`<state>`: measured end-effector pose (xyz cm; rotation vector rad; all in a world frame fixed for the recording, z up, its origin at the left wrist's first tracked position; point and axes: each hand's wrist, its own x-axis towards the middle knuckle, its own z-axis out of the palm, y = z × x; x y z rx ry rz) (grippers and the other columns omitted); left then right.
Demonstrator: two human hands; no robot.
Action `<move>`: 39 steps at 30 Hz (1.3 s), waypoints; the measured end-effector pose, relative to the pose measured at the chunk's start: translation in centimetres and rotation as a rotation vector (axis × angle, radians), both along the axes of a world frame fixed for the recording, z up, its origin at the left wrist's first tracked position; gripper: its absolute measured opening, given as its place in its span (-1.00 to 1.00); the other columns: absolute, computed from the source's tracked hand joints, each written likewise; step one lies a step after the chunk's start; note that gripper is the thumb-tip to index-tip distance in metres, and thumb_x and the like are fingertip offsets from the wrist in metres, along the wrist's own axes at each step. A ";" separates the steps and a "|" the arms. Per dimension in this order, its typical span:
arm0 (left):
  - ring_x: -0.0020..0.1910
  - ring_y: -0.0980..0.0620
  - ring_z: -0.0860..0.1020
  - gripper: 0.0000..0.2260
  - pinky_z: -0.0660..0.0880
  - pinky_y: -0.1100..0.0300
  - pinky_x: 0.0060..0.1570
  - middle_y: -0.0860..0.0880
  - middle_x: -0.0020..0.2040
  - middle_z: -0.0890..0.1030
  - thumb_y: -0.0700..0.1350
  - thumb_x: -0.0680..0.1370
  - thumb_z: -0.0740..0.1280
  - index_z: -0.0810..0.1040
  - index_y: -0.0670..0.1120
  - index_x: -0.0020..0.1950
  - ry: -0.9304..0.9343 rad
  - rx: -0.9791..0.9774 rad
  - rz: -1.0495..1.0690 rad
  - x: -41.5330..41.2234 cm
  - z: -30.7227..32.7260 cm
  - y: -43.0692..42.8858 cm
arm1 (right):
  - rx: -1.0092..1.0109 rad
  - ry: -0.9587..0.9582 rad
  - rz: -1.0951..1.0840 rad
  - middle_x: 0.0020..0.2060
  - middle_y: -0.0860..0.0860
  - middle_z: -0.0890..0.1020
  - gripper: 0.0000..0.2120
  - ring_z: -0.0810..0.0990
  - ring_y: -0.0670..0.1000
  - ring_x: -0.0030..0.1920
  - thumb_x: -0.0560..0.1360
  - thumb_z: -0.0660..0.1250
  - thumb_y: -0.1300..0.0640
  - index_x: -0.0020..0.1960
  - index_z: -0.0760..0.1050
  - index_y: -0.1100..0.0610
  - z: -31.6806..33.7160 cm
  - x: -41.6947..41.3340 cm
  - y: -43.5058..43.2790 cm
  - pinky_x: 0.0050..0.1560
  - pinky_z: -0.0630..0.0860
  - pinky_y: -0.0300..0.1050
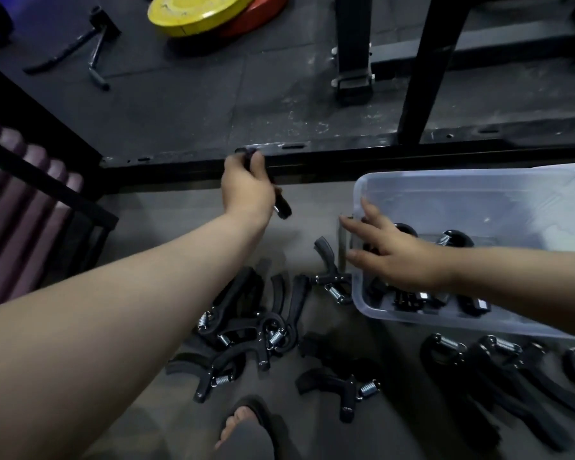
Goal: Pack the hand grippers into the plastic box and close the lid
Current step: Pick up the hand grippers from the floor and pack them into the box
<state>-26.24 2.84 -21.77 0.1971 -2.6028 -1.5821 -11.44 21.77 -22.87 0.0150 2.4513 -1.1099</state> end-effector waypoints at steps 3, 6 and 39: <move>-0.34 0.01 0.64 -0.84 0.58 0.17 -0.36 -0.06 -0.03 0.58 0.00 0.63 0.22 0.38 -0.05 0.14 0.190 0.084 -0.150 2.7 2.4 2.2 | -0.373 -0.193 -0.220 0.52 -0.10 0.26 -0.61 0.30 -0.06 0.47 0.57 0.29 -0.06 0.39 0.43 -0.15 1.4 -0.5 0.8 0.45 0.23 -0.10; -0.26 0.04 0.64 -0.84 0.56 0.29 -0.28 -0.12 0.08 0.52 -0.06 0.63 0.23 0.37 -0.06 0.19 0.353 0.116 -0.339 5.8 4.0 4.1 | -0.681 -0.371 -0.314 0.37 -0.01 0.50 -0.54 0.50 0.00 0.34 0.55 0.24 -0.16 0.39 0.43 0.01 3.2 -0.1 2.4 0.40 0.34 0.02; 0.57 0.00 -0.03 -0.54 -0.21 0.13 0.52 -0.06 0.58 0.10 -0.20 0.54 0.16 0.29 -0.09 0.46 0.296 -0.718 -0.883 12.1 -4.0 8.1 | 0.338 -0.295 -0.565 -0.38 0.07 0.52 -0.78 0.48 0.03 -0.40 0.51 0.34 0.13 -0.28 0.45 0.17 -2.1 5.0 11.6 -0.44 0.38 -0.21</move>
